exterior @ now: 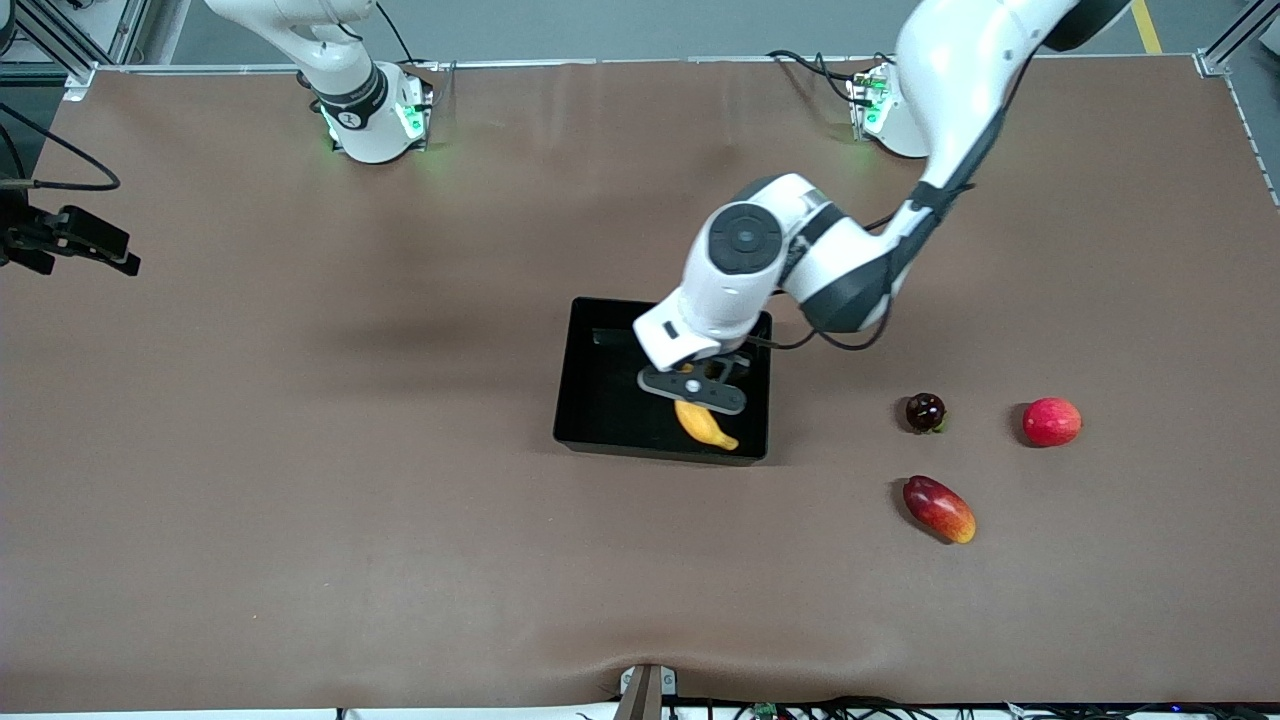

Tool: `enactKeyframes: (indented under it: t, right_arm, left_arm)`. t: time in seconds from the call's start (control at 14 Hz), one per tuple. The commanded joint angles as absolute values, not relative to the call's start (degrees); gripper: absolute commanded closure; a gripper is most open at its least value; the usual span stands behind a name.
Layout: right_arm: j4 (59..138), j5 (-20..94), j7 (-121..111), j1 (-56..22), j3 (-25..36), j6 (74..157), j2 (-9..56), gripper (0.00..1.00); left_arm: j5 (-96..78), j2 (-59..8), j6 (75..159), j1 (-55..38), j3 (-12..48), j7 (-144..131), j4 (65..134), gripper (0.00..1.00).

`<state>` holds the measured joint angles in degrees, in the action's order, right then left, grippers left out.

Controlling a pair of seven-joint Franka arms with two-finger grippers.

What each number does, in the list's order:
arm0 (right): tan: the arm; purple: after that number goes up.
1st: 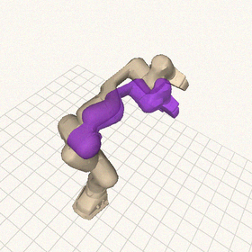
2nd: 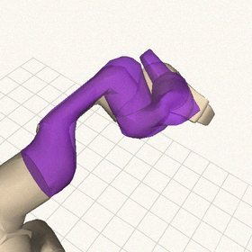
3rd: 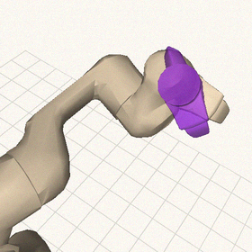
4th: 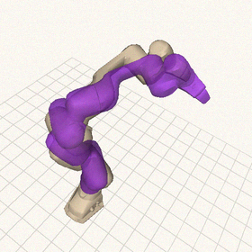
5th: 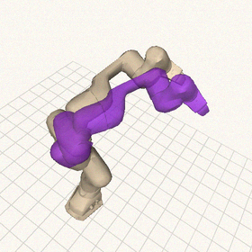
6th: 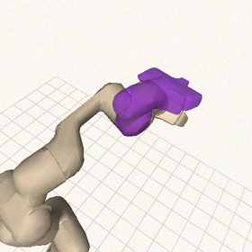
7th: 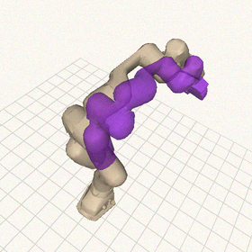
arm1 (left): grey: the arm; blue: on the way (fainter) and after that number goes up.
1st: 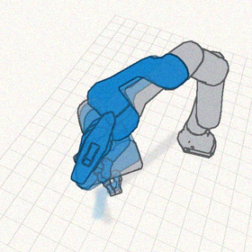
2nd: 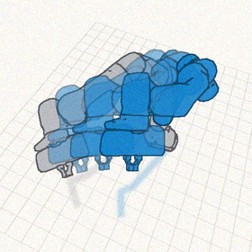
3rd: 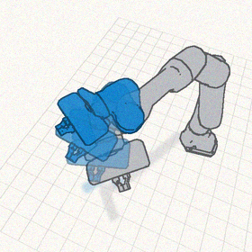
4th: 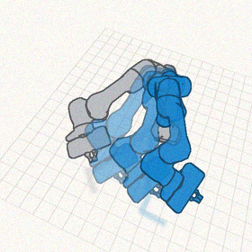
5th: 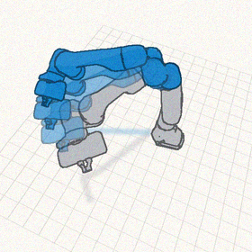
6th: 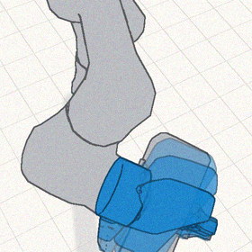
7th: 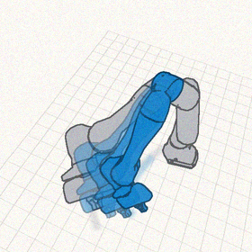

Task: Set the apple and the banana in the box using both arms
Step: 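Lift the banana with the left gripper and carry it over the box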

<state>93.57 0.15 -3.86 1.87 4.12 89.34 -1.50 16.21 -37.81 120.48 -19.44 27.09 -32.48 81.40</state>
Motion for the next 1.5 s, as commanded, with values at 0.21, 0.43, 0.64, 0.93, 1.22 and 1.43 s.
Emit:
enactKeyframes:
  t: [0.21, 0.43, 0.64, 0.93, 1.22, 1.43]
  right_arm:
    - [92.7, -0.6, -4.5, 3.1, 3.3, 88.9, -1.0, 0.0]
    - [92.7, -0.6, -4.5, 3.1, 3.3, 88.8, -1.0, 0.0]
    - [92.6, -0.5, -4.4, 3.2, 3.3, 87.3, -1.0, 0.0]
    - [92.6, -0.4, -4.4, 3.1, 3.3, 87.3, -0.9, 0.0]
    - [92.5, -0.4, -4.4, 3.2, 3.3, 87.3, -0.9, 0.0]
    - [92.5, -0.4, -4.4, 3.2, 3.3, 87.3, -0.9, 0.0]
  left_arm:
    - [15.6, -43.7, 120.1, -28.5, 21.3, -37.1, 73.8, 1.0]
    - [15.6, -45.6, 122.5, -29.8, 21.3, -38.0, 73.0, 1.0]
    - [15.6, -47.1, 124.7, -31.2, 20.7, -38.0, 73.0, 1.0]
    - [15.6, -49.1, 127.5, -33.7, 18.0, -38.0, 73.0, 1.0]
    - [15.6, -52.4, 131.6, -34.4, 17.9, -38.1, 73.0, 1.0]
    - [15.6, -53.7, 131.7, -34.5, 17.8, -38.0, 73.2, 1.0]
